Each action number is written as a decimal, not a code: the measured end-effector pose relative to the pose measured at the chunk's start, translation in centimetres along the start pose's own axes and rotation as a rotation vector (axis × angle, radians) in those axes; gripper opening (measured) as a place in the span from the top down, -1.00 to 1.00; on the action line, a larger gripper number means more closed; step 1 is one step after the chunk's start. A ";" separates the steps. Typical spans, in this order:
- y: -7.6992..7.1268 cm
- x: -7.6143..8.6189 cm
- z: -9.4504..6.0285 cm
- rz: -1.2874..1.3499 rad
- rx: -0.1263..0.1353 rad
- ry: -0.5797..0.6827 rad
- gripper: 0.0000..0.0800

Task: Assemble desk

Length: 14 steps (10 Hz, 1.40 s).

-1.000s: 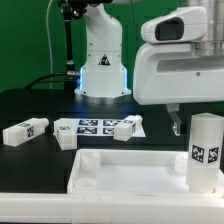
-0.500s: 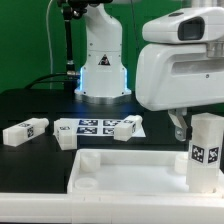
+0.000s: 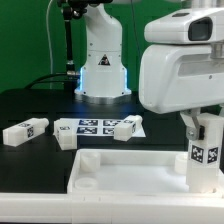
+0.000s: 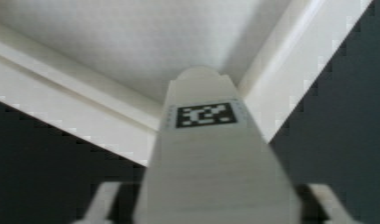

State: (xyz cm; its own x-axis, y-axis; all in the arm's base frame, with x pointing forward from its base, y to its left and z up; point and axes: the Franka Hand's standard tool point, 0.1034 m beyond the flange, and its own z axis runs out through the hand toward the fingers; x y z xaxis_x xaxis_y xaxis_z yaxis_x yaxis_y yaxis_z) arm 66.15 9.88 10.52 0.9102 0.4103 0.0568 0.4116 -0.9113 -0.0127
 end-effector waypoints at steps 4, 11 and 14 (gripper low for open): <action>0.0 0.0 0.0 0.141 0.003 0.001 0.28; 0.7 -0.1 0.0 0.892 0.039 0.000 0.28; 0.9 -0.2 0.0 1.222 0.055 -0.007 0.28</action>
Offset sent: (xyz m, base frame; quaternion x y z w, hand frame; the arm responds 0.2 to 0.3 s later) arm 0.0000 0.0000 0.0000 0.0000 0.0000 0.1296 0.9916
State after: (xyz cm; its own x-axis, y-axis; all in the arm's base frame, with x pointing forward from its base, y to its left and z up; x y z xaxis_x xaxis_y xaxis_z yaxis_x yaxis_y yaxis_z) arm 66.37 8.97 10.46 0.6993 -0.7143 -0.0270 -0.7131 -0.6945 -0.0960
